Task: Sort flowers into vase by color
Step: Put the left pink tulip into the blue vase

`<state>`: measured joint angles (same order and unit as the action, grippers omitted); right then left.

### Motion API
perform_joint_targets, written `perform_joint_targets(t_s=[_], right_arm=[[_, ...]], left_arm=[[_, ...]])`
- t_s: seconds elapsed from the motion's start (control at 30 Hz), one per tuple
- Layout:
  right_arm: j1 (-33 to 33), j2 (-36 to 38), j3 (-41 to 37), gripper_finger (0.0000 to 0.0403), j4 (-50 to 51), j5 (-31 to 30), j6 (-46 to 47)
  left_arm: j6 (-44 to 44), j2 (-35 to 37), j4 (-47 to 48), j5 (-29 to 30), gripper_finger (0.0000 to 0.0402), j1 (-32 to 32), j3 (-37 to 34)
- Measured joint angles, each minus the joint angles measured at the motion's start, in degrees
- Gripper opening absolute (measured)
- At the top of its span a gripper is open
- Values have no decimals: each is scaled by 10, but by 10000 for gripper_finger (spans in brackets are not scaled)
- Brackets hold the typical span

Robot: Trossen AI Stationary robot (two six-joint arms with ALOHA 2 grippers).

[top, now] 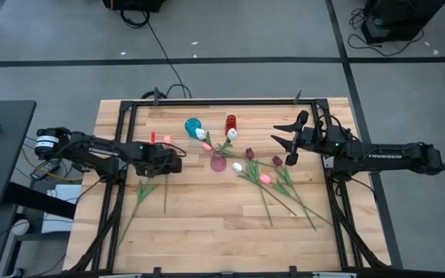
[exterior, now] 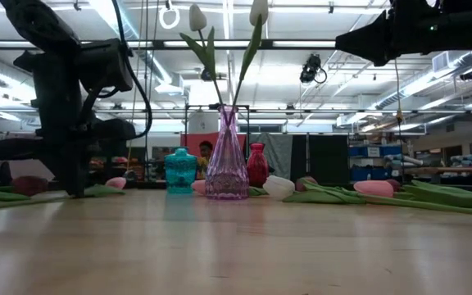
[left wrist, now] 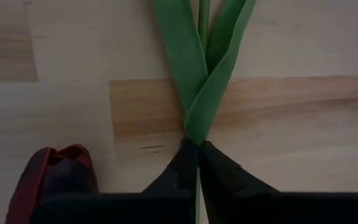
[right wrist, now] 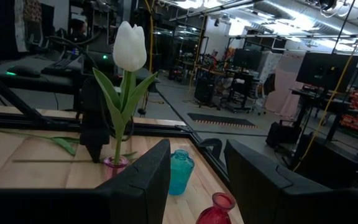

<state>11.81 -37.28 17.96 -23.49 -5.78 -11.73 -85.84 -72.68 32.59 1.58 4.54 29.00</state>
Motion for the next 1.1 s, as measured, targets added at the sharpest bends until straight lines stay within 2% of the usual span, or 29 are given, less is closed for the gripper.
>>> perform_joint_targets(t_s=[0.2,0.27,0.37,0.53,0.73,0.87,0.97,1.1], right_arm=[[0,0,0,165,4,-1,0],[0,0,0,165,4,-1,0],[0,0,0,165,4,-1,-1],[0,0,0,165,3,-1,-2],[0,0,0,165,3,-1,-2],[0,0,0,165,3,-1,-4],[0,0,0,165,3,-1,-4],[0,0,0,165,3,-1,-4]], left_arm=[[128,-1,50,-75,7,-3,35],[138,-1,57,-80,7,-1,49],[165,-1,77,-43,6,-4,79],[234,0,126,75,6,1,151],[326,0,201,137,5,33,238],[431,0,190,204,5,46,285],[538,1,142,248,5,63,301],[639,1,76,264,4,98,303]])
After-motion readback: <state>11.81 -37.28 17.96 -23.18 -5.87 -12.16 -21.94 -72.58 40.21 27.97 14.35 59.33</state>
